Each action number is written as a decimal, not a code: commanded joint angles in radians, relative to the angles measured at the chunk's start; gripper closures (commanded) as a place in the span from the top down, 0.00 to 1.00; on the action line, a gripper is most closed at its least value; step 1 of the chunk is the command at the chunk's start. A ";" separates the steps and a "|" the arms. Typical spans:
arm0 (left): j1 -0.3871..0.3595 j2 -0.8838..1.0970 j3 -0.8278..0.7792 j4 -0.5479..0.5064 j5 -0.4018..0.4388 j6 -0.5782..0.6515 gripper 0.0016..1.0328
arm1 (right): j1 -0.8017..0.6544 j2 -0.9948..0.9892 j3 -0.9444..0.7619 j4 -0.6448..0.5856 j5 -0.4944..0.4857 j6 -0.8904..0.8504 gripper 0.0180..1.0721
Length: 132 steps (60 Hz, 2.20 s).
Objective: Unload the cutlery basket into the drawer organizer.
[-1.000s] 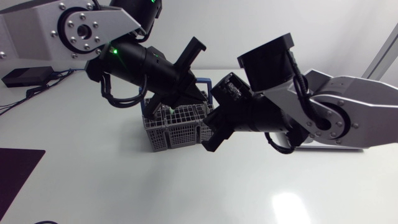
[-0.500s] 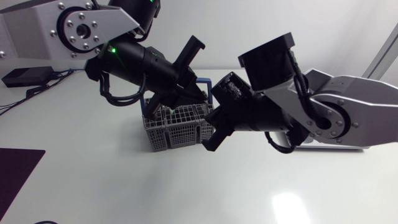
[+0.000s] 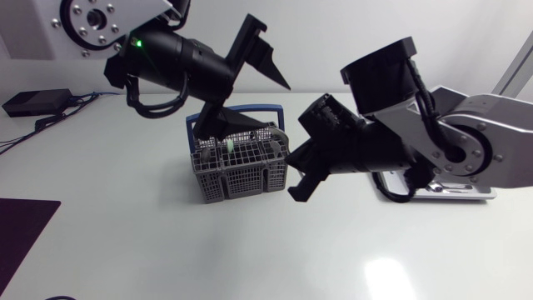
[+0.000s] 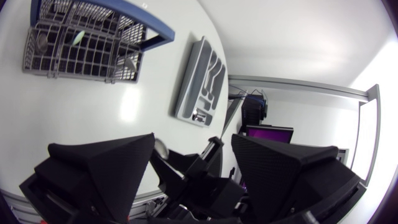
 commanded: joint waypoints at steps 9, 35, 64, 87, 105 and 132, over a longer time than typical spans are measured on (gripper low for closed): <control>0.044 0.022 0.085 0.031 -0.052 0.091 0.92 | -0.124 -0.078 -0.095 -0.070 -0.078 -0.109 0.05; 0.051 0.059 0.131 0.059 -0.081 0.170 0.92 | -0.426 -0.121 -0.172 -0.118 -0.211 -0.383 0.05; -0.051 0.134 0.122 0.033 -0.225 0.478 0.92 | -0.759 -0.073 -0.164 -0.173 -0.242 -0.810 0.06; -0.072 0.200 0.114 0.034 -0.285 0.647 0.92 | -0.977 0.140 -0.068 -0.164 -0.233 -1.100 0.06; -0.078 0.230 0.121 0.016 -0.327 0.769 0.92 | -1.104 0.386 0.121 -0.135 -0.137 -1.325 0.06; -0.098 0.270 0.125 -0.012 -0.383 0.909 0.92 | -1.164 0.545 0.208 0.003 -0.029 -1.526 0.16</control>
